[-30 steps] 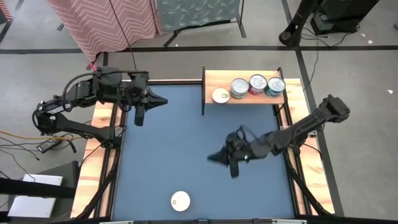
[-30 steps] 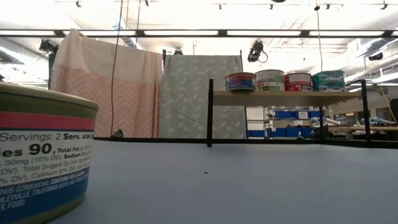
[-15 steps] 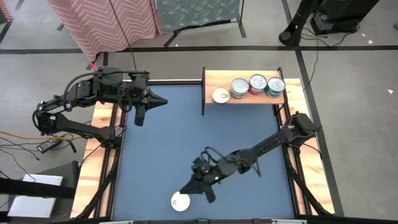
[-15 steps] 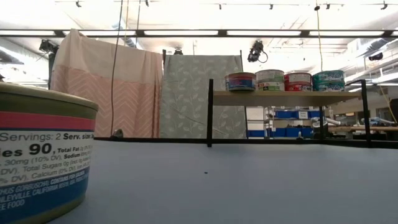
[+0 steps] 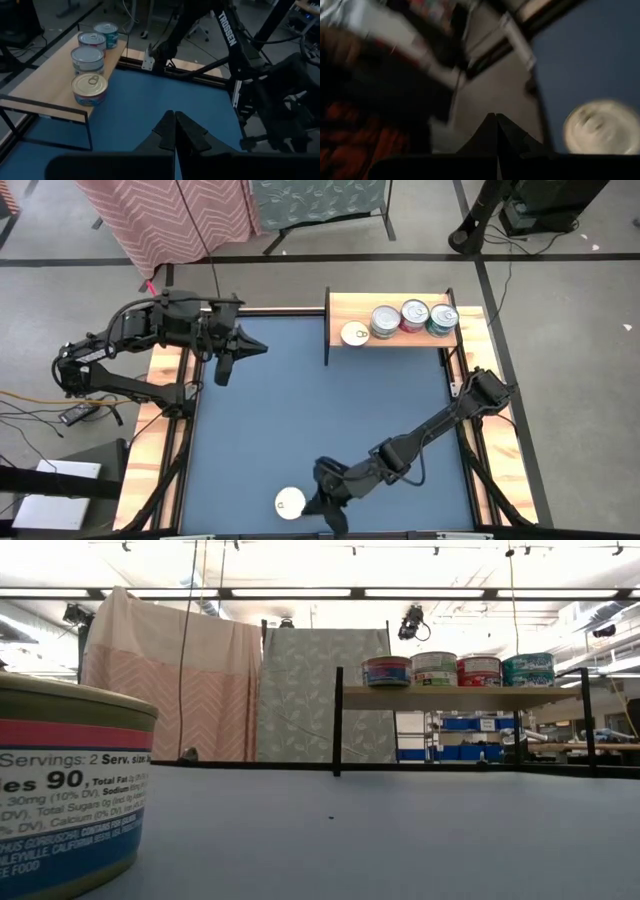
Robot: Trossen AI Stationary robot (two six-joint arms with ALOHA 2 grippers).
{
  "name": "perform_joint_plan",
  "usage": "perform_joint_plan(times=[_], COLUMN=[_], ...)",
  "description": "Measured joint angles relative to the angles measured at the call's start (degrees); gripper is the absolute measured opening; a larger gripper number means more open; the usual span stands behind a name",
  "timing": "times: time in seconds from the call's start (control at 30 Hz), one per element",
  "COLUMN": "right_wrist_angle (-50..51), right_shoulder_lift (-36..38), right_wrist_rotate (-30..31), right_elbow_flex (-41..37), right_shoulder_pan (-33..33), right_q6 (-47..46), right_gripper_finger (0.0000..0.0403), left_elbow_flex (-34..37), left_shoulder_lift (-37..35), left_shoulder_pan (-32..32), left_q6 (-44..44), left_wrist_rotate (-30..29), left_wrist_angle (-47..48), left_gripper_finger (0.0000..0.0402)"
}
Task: Stack canned seafood by type on shelf
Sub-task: Stack the blue-pink tuna can on top of the blue-pink tuna can on the shelf
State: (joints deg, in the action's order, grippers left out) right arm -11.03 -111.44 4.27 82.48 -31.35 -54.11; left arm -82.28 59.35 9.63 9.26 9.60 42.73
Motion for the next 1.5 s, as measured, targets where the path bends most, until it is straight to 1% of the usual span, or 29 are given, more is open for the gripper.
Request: perform_joint_plan(times=[0.1, 0.23, 0.3, 0.43, 0.5, 0.7, 0.87, 1.03, 1.2, 1.33, 1.4, 1.5], right_wrist_angle=[0.8, 0.8, 3.3, 11.0, 13.2, 15.8, 17.9, 15.7, 7.9, 3.5, 4.0, 6.5], right_shoulder_lift=[0.0, 0.0, 0.0, 0.0, 0.0, 0.0, 0.0, -2.6, -8.4, -10.8, -11.4, -11.4], right_wrist_rotate=[-6.7, -12.2, -13.8, -14.6, -14.5, -13.1, -14.1, -16.7, -22.1, -22.3, -22.2, -19.1], right_elbow_flex=[0.0, 0.0, 0.0, 0.0, -0.1, -0.1, -0.1, 0.0, -0.1, -0.1, -0.1, -0.1], right_shoulder_pan=[-0.2, -0.3, -0.3, -0.3, -0.3, 0.3, 1.1, 2.4, 4.3, 5.6, 6.2, 7.1], right_q6=[0.1, 0.3, 1.1, 2.7, 3.9, 7.2, 10.9, 15.6, 16.7, 17.6, 19.2, 22.8], right_gripper_finger=[0.0005, 0.0005, 0.0005, 0.0005, 0.0005, 0.0005, 0.0005, 0.0005, 0.0005, 0.0005, 0.0005, 0.0005], left_elbow_flex=[0.0, 0.0, 0.0, 0.0, 0.0, 0.0, 0.0, 0.0, 0.0, 0.0, 0.0, 0.0], left_shoulder_lift=[0.0, 0.0, 0.0, 0.0, 0.0, 0.0, 0.0, 0.0, 0.0, 0.0, 0.0, 0.0], left_shoulder_pan=[0.0, 0.0, 0.0, 0.0, 0.0, 0.0, 0.0, 0.0, 0.0, 0.0, 0.0, 0.0], left_q6=[0.0, 0.5, 1.3, 1.4, 1.4, 1.3, 1.3, 1.3, 1.4, 1.4, 1.4, 1.4], left_wrist_rotate=[0.0, 0.0, 0.0, 0.0, 0.0, 0.0, 0.0, 0.0, 0.1, 0.1, 0.1, 0.1], left_wrist_angle=[-0.6, -2.1, -2.9, -3.0, -3.0, -3.0, -3.0, -3.0, -3.0, -3.0, -3.0, -3.0], left_gripper_finger=[0.0007, 0.0007, 0.0007, 0.0007, 0.0007, 0.0007, 0.0008, 0.0008, 0.0008, 0.0008, 0.0008, 0.0008])
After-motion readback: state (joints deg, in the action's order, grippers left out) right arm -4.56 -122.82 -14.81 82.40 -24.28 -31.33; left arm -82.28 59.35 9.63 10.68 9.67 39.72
